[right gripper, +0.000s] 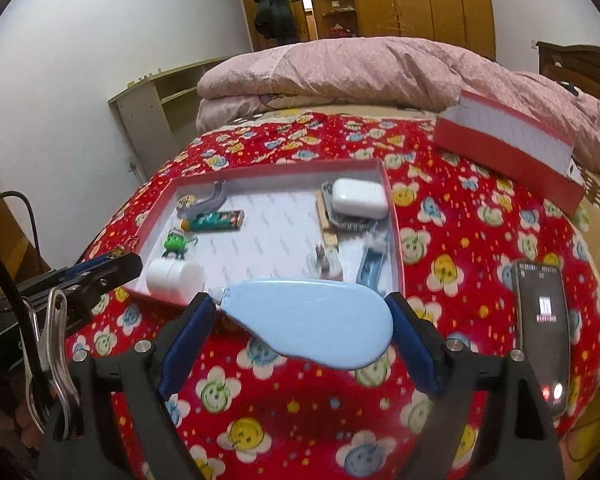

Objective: Organize rigid objects
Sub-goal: 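Carry the red toy and the tape dispenser over the tray with both tools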

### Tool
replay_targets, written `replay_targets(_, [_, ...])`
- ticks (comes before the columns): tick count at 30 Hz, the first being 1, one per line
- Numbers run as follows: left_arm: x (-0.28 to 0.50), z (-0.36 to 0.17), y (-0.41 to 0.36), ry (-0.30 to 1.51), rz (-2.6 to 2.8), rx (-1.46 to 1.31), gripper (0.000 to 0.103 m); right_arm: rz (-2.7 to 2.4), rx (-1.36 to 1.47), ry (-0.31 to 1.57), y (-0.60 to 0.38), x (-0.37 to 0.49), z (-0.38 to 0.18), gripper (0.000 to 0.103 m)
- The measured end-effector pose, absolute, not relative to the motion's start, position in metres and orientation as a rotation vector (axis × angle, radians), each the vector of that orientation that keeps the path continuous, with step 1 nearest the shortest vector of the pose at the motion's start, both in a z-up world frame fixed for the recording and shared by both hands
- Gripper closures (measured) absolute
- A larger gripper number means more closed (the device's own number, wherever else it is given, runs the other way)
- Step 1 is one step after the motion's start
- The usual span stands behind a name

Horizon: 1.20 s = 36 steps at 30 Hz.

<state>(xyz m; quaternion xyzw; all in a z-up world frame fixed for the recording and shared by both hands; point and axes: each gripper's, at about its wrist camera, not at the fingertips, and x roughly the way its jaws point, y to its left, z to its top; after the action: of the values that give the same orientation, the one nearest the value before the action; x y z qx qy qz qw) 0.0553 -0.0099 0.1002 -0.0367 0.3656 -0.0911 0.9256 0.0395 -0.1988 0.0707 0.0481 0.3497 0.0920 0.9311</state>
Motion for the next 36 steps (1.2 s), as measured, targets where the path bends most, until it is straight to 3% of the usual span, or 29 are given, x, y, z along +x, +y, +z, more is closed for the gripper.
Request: replay_targets(36, [0.140,0.068,-0.028,0.826,-0.120,-0.019,0.081,0.168,0.068,0.749,-0.201,0.128,0.060,0.016])
